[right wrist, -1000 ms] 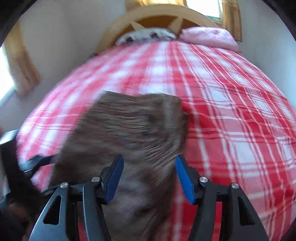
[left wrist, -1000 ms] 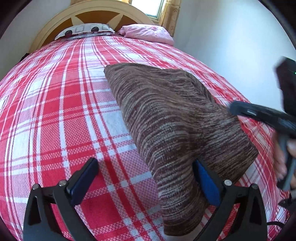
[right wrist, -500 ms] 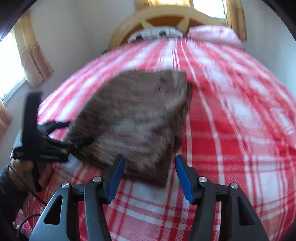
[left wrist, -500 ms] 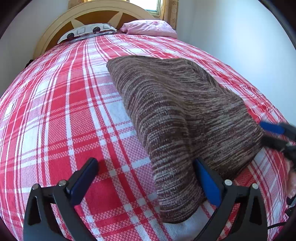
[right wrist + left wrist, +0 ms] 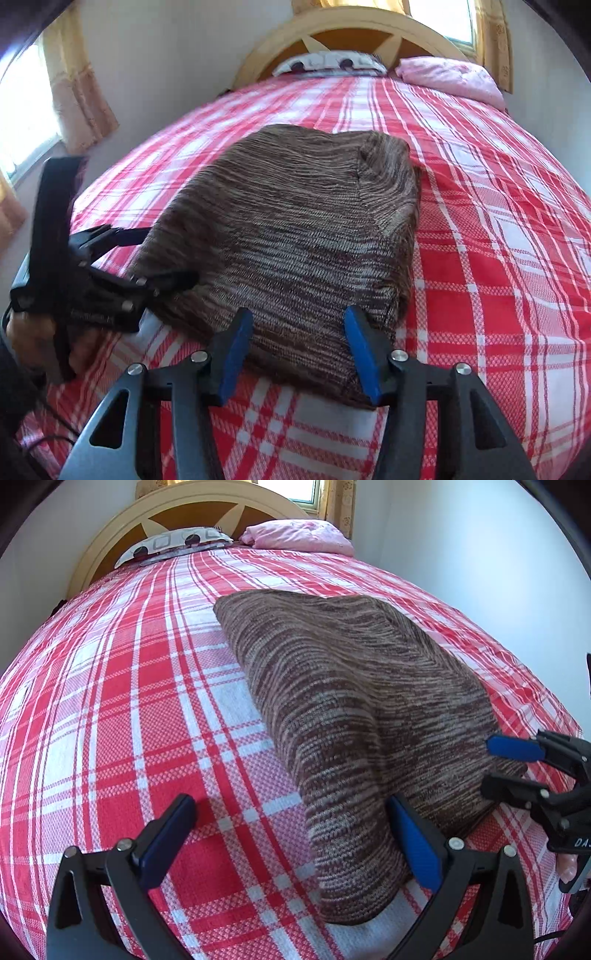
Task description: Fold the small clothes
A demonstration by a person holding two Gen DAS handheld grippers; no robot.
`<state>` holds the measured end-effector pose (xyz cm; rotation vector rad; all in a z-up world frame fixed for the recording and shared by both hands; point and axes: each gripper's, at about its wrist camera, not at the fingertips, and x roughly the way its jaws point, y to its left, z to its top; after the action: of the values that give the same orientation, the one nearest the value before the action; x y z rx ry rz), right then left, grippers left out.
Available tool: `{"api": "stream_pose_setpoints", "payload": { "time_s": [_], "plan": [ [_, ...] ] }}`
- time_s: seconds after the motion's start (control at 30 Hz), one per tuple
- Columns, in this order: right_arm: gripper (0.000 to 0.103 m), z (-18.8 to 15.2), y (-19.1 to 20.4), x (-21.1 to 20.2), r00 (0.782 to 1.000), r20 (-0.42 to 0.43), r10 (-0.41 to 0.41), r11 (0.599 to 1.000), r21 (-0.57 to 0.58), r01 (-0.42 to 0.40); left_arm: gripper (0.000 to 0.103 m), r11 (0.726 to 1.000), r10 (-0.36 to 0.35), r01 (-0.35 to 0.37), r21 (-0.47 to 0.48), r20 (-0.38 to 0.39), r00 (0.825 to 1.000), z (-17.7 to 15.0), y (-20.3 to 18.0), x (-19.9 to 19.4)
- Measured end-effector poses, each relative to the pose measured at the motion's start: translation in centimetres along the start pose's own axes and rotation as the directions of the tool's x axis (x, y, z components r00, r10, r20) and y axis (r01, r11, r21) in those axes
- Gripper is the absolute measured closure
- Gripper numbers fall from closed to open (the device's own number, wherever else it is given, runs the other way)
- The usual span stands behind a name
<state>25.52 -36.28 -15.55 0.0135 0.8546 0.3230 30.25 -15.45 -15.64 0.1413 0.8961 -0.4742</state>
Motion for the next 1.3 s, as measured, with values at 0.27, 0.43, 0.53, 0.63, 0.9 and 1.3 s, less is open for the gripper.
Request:
{"api": "stream_pose_setpoints", "payload": {
  "time_s": [0.27,0.43,0.53,0.63,0.9,1.3],
  "plan": [
    [0.050,-0.2,1.2,0.4,0.998,-0.018,-0.054,0.997,-0.050,0.053,0.000,0.999,-0.004,0.006,-0.039,0.062,0.998,-0.2,0.7,-1.3],
    [0.050,-0.3,0.8,0.4,0.999,-0.015,-0.042,0.998,-0.041,0.041,0.000,0.987,-0.050,0.057,-0.152,0.045,0.998,-0.1,3.0,-0.9],
    [0.050,-0.1,1.1,0.5,0.998,-0.027,-0.054,0.996,-0.079,0.051,0.000,0.991,-0.025,0.029,-0.131,0.036,0.999,-0.1,2.5,-0.6],
    [0.049,0.2,1.2,-0.3,0.999,-0.031,-0.026,0.993,-0.115,0.022,0.000,0.994,-0.005,0.008,-0.107,0.030,1.000,-0.2,1.9,-0.5],
    [0.046,4.2,-5.4,-3.0,0.988,0.096,0.118,0.981,0.143,-0.131,0.000,0.993,-0.033,0.037,-0.112,0.033,0.999,0.0,2.1,-0.4],
    [0.046,9.9,-15.3,6.8,0.977,0.121,0.177,0.839,0.500,-0.214,0.000,0.999,-0.010,0.010,-0.046,0.003,1.000,0.3,0.7,0.2]
  ]
}}
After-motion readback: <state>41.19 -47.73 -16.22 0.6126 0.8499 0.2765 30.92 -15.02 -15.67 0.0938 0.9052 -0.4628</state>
